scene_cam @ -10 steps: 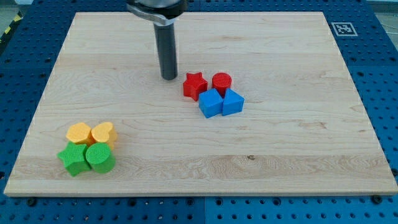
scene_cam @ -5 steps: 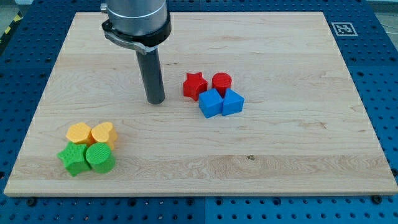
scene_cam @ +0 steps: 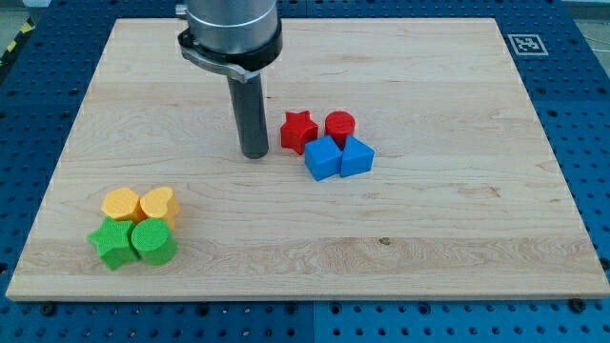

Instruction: Push the red circle into the red star

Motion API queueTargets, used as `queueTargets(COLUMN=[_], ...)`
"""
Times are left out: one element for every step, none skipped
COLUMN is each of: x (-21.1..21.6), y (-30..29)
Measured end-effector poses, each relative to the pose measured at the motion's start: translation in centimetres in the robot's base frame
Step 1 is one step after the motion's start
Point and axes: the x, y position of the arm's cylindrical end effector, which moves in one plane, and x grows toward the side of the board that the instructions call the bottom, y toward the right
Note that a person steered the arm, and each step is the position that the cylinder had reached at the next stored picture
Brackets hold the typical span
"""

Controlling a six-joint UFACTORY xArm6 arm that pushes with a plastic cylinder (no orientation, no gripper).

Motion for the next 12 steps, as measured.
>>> queueTargets(x=[0.0,0.0,-0.2,-0.3,-0.3,-0.3,-0.3,-0.3,-0.8,-0.8,-0.8,-0.8], y=[0.7,1.0,2.9,4.4,5.5,5.5,6.4,8.0,10.6,12.2,12.6,12.6])
